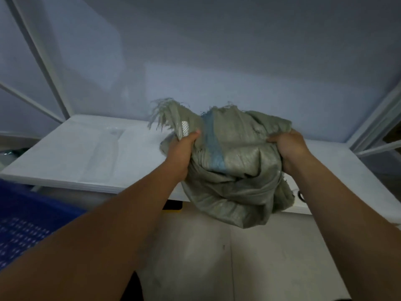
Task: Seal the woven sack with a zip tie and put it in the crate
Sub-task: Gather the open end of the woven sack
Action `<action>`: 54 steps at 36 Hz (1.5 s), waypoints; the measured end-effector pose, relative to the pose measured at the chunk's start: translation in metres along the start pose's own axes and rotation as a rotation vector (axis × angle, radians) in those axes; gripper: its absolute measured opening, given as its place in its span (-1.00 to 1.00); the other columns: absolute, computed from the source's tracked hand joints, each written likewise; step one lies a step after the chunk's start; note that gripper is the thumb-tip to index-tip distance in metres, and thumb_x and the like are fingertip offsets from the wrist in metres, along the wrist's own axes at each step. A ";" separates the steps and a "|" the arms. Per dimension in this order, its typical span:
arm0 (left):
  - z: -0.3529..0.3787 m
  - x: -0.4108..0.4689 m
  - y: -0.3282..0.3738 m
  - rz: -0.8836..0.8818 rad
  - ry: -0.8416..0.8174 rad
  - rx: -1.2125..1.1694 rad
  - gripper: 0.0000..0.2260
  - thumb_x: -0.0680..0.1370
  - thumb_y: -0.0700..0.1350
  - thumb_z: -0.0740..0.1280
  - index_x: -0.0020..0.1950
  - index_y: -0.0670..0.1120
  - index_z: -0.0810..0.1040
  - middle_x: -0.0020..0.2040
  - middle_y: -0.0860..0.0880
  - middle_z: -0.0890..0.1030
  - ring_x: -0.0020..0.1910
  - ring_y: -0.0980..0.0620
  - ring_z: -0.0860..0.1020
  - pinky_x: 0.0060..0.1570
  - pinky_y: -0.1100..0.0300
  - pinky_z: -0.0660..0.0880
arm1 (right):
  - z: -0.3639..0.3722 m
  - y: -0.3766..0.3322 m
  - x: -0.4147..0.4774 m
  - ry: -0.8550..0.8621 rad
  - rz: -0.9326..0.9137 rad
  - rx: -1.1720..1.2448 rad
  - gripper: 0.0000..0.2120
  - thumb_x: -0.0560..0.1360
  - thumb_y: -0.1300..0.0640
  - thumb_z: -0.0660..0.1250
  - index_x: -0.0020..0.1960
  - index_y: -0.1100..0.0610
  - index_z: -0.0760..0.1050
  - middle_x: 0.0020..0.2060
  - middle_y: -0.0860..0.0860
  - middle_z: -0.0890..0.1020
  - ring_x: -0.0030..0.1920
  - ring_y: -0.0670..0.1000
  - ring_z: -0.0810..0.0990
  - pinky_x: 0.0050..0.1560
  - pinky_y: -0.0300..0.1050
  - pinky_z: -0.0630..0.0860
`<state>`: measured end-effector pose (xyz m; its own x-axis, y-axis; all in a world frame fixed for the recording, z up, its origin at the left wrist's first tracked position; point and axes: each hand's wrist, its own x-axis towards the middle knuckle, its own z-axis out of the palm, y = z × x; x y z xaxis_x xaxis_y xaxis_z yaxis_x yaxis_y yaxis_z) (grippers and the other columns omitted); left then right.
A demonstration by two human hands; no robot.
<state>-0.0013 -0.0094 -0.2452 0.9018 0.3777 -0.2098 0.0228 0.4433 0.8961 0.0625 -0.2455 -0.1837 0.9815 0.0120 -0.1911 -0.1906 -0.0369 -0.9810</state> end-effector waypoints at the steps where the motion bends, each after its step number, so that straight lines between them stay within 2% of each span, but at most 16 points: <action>1: 0.001 0.001 0.002 -0.006 -0.024 0.034 -0.57 0.48 -0.04 0.50 0.31 -0.12 0.58 0.09 -0.09 0.71 0.06 -0.08 0.69 0.13 -0.02 0.61 | 0.001 -0.002 0.001 -0.018 0.044 -0.022 -0.67 0.57 0.35 0.32 0.32 0.17 0.51 0.00 0.08 0.65 -0.06 0.05 0.65 -0.33 -0.17 0.64; 8: 0.004 -0.013 0.000 0.079 -0.073 0.236 -0.55 0.44 -0.12 0.56 0.30 -0.09 0.55 0.12 -0.09 0.67 0.09 -0.06 0.65 0.18 0.04 0.58 | 0.001 0.010 -0.003 -0.166 0.199 -0.026 -0.54 0.51 0.11 0.48 0.35 0.24 0.50 0.13 0.18 0.70 0.07 0.16 0.71 -0.12 -0.04 0.66; 14: -0.027 -0.025 0.032 0.097 0.058 0.083 -0.64 0.43 -0.18 0.55 0.21 -0.15 0.62 0.00 -0.06 0.73 -0.04 -0.04 0.71 -0.05 0.12 0.65 | -0.013 0.013 -0.020 0.056 0.097 0.210 -0.61 0.55 0.19 0.39 0.37 0.20 0.51 0.14 0.14 0.69 0.08 0.14 0.69 -0.12 -0.04 0.65; 17: -0.044 -0.024 0.038 0.111 0.118 0.087 -0.56 0.40 -0.14 0.59 0.25 -0.14 0.62 0.07 -0.08 0.71 0.01 -0.06 0.70 0.04 0.04 0.64 | -0.022 0.012 -0.036 0.055 0.126 0.189 -0.67 0.61 0.20 0.33 0.36 0.21 0.48 0.05 0.12 0.66 0.02 0.12 0.66 -0.03 0.01 0.59; 20: -0.055 -0.021 0.029 -0.027 0.177 0.172 -0.41 0.36 -0.12 0.62 0.33 -0.22 0.55 0.17 -0.15 0.66 0.05 -0.12 0.66 0.13 -0.07 0.60 | -0.027 0.017 -0.038 0.073 0.210 0.042 -0.65 0.64 0.24 0.28 0.42 0.25 0.43 0.02 0.11 0.61 0.06 0.14 0.59 0.11 0.04 0.50; 23: -0.060 -0.019 0.020 -0.167 0.212 0.199 -0.37 0.32 -0.11 0.64 0.31 -0.28 0.53 0.18 -0.21 0.64 0.04 -0.18 0.66 0.08 -0.15 0.61 | -0.034 0.025 -0.034 0.073 0.289 -0.066 -0.57 0.61 0.24 0.33 0.46 0.28 0.40 0.25 0.14 0.58 0.18 0.17 0.56 0.15 0.06 0.50; 28: -0.046 -0.024 0.039 0.108 0.219 0.049 -0.59 0.42 -0.19 0.55 0.25 -0.18 0.60 0.10 -0.13 0.69 -0.01 -0.07 0.68 0.01 0.04 0.65 | -0.046 0.015 -0.024 0.131 0.190 0.053 -0.53 0.51 0.35 0.38 0.42 0.29 0.45 0.26 0.17 0.60 0.15 0.19 0.61 0.08 0.05 0.55; 32: -0.034 -0.027 0.052 0.202 0.162 0.014 -0.66 0.44 -0.23 0.51 0.21 -0.13 0.62 0.03 -0.06 0.70 -0.03 -0.01 0.69 -0.14 0.15 0.65 | -0.056 0.000 -0.025 -0.001 0.120 0.115 -0.50 0.46 0.47 0.30 0.38 0.27 0.48 0.24 0.20 0.63 0.17 0.19 0.65 -0.02 0.01 0.61; 34: -0.032 -0.028 0.050 0.191 0.145 0.153 -0.67 0.44 -0.28 0.44 0.19 -0.09 0.62 0.02 -0.07 0.69 -0.04 -0.04 0.68 -0.16 0.13 0.64 | -0.059 -0.007 -0.031 -0.078 0.163 0.125 -0.54 0.46 0.39 0.33 0.36 0.23 0.53 0.22 0.16 0.66 0.17 0.16 0.66 0.01 0.02 0.59; 37: -0.027 -0.031 0.048 0.152 0.070 0.246 -0.69 0.43 -0.36 0.36 0.07 -0.04 0.64 0.00 -0.09 0.70 -0.05 -0.10 0.68 -0.13 0.05 0.65 | -0.060 -0.019 -0.036 -0.210 0.207 0.084 -0.76 0.52 -0.02 0.37 0.08 0.05 0.71 0.05 0.06 0.74 0.02 0.10 0.71 0.02 0.02 0.56; 39: -0.021 -0.031 0.049 0.134 0.013 0.259 -0.68 0.42 -0.38 0.34 0.02 -0.02 0.64 -0.02 -0.11 0.71 -0.04 -0.13 0.68 -0.07 -0.02 0.66 | -0.061 -0.022 -0.033 -0.219 0.241 0.040 -0.67 0.54 -0.17 0.33 0.09 0.04 0.70 0.04 0.07 0.75 -0.01 0.09 0.71 -0.02 0.01 0.56; 43: -0.022 -0.026 0.044 0.129 0.071 0.245 -0.68 0.44 -0.39 0.31 0.07 -0.05 0.63 -0.01 -0.10 0.70 -0.05 -0.10 0.67 -0.06 0.01 0.65 | -0.060 -0.010 -0.018 -0.074 0.284 -0.076 -0.64 0.59 0.07 0.35 0.36 0.14 0.54 0.20 0.16 0.65 0.06 0.14 0.65 -0.03 0.03 0.56; 47: -0.036 -0.017 0.035 -0.012 0.269 0.254 -0.64 0.48 -0.39 0.34 0.27 -0.21 0.53 0.09 -0.17 0.62 -0.03 -0.15 0.62 -0.03 0.05 0.61 | -0.065 0.011 -0.006 0.127 0.298 -0.172 -0.60 0.65 0.24 0.27 0.47 0.28 0.38 0.12 0.19 0.60 0.00 0.17 0.60 -0.07 0.03 0.57; 50: -0.034 -0.019 0.033 -0.098 0.280 0.250 -0.65 0.50 -0.37 0.36 0.29 -0.25 0.51 0.11 -0.18 0.60 -0.01 -0.17 0.60 0.00 0.04 0.59 | -0.065 0.021 0.004 0.165 0.290 -0.234 -0.63 0.66 0.28 0.22 0.46 0.31 0.41 -0.06 0.15 0.60 -0.14 0.11 0.59 -0.32 -0.10 0.62; 52: -0.029 -0.021 0.035 -0.081 0.212 0.171 -0.67 0.49 -0.35 0.39 0.25 -0.24 0.55 0.10 -0.19 0.64 -0.04 -0.14 0.64 -0.12 0.08 0.61 | -0.055 0.017 0.007 0.173 0.272 -0.261 -0.65 0.69 0.25 0.14 0.45 0.30 0.41 -0.03 0.16 0.61 0.03 0.16 0.63 -0.12 -0.08 0.63; 54: -0.020 -0.027 0.040 -0.059 0.140 0.050 -0.70 0.46 -0.33 0.46 0.19 -0.25 0.60 0.04 -0.19 0.69 -0.08 -0.15 0.69 -0.22 0.07 0.64 | -0.040 0.011 0.007 0.232 0.143 -0.244 -0.62 0.69 0.22 0.12 0.47 0.29 0.38 0.21 0.21 0.59 0.30 0.20 0.56 0.09 -0.09 0.56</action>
<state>-0.0331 0.0144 -0.2113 0.8295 0.4635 -0.3117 0.0984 0.4281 0.8984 0.0684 -0.2856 -0.1941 0.9288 -0.2364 -0.2856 -0.3435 -0.2590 -0.9027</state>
